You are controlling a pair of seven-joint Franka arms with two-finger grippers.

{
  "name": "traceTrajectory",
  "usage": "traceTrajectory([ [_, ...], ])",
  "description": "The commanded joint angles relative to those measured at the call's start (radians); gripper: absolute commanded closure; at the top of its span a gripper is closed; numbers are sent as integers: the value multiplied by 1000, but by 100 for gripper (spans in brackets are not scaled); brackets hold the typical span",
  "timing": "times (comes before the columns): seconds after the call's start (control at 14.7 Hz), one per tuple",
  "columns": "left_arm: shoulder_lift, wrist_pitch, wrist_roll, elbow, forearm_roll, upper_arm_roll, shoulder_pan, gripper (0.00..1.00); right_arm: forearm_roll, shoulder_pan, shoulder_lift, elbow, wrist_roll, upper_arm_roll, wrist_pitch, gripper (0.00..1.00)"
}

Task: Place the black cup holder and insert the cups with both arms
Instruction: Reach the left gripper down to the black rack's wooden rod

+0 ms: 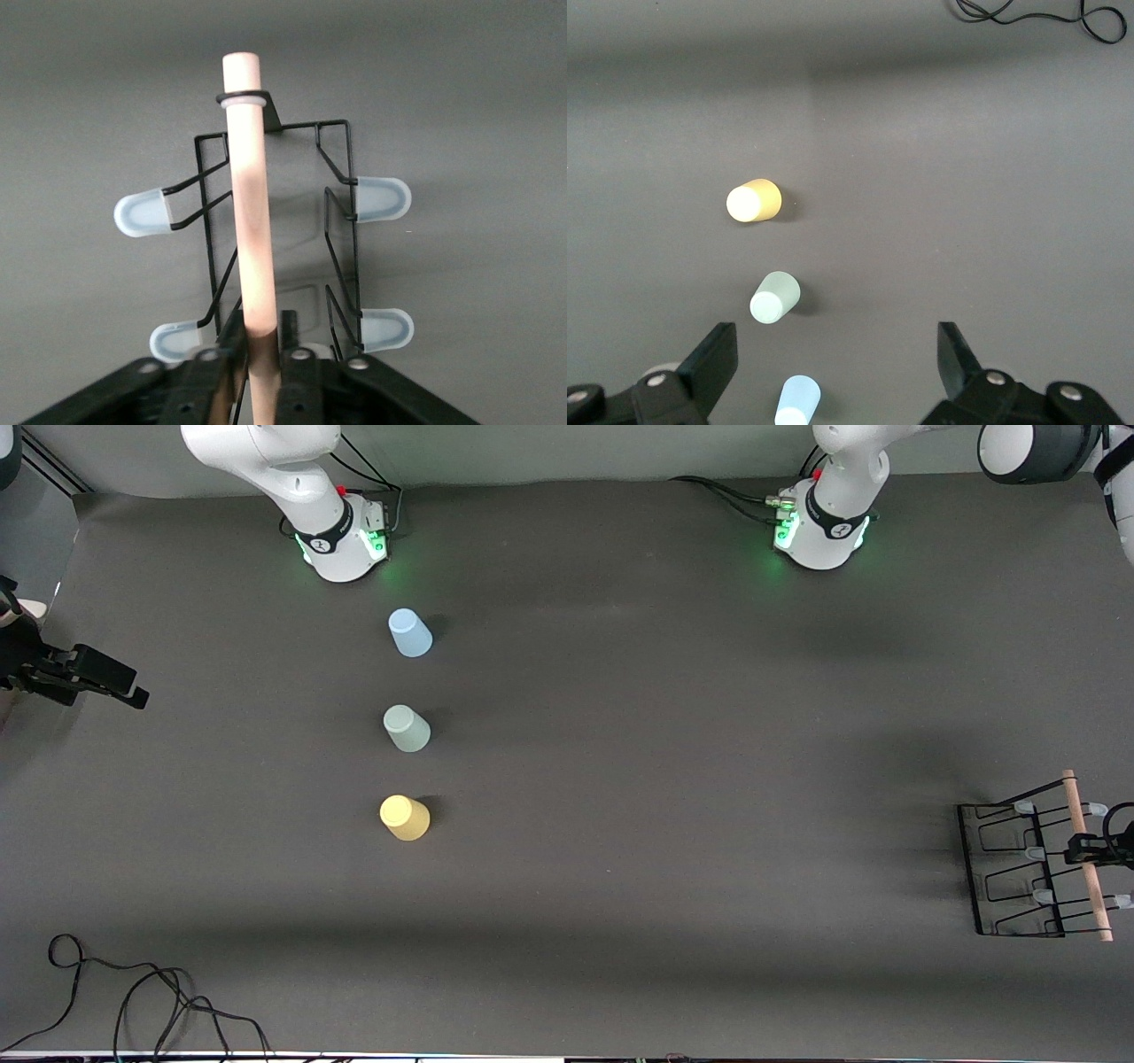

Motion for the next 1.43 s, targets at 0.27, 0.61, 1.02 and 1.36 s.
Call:
traceTrajectory([
  [0.27, -50, -101, 5, 31, 7, -8, -17, 100, -23, -8, 12, 24, -16, 5, -21, 0],
  [0.61, -185, -222, -143, -44, 17, -8, -130, 100, -22, -8, 14, 25, -18, 5, -20, 0],
  [1.02, -405, -180, -345, -324, 0, -9, -302, 100, -23, -8, 12, 24, -16, 4, -20, 0],
  [1.36, -439, -96, -665, -475, -2, -9, -558, 100, -23, -8, 12, 22, -19, 1, -20, 0],
])
